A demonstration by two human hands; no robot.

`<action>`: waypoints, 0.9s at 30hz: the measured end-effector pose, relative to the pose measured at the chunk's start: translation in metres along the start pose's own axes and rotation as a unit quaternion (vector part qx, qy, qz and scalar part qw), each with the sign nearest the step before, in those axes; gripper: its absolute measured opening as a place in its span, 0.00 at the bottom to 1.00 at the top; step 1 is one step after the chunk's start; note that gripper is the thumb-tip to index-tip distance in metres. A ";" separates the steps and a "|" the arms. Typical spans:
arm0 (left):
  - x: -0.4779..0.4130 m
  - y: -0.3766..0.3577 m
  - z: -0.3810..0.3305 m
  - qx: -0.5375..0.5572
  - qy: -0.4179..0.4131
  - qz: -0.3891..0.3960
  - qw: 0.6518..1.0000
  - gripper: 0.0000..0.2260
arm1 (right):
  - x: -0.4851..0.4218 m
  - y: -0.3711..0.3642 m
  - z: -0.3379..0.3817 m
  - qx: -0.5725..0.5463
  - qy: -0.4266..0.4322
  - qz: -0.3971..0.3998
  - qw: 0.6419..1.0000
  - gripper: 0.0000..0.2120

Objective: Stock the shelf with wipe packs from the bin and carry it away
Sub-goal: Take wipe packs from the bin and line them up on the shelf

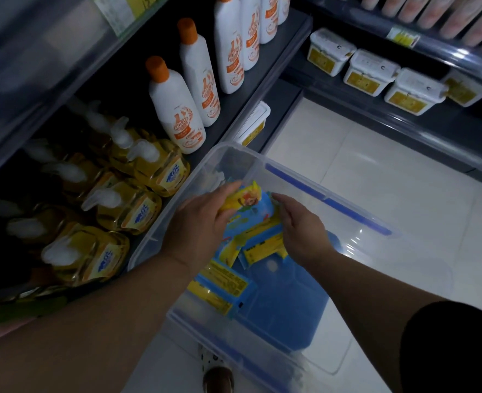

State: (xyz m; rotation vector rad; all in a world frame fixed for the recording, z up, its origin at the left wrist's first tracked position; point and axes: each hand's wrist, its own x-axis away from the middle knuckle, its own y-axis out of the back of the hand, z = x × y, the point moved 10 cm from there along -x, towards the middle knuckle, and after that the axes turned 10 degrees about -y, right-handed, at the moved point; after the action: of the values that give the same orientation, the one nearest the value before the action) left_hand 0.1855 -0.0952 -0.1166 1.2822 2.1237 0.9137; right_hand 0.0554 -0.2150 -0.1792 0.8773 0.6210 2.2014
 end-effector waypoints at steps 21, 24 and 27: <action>0.016 0.018 -0.004 0.012 0.113 -0.004 0.994 0.21 | 0.047 0.022 -0.008 0.258 -0.032 0.029 0.965 0.10; 0.015 0.045 -0.019 0.023 0.149 -0.025 0.988 0.23 | 0.063 0.058 0.015 0.227 -0.044 -0.015 0.973 0.09; 0.017 0.080 -0.042 0.073 0.174 -0.053 0.981 0.24 | 0.083 0.099 0.060 0.176 -0.022 -0.074 0.981 0.08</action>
State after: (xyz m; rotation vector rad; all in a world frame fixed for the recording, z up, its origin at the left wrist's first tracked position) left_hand 0.1942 -0.0653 -0.0302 1.1280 2.5461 1.0112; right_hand 0.0134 -0.2082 -0.0431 1.0164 1.0411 1.9647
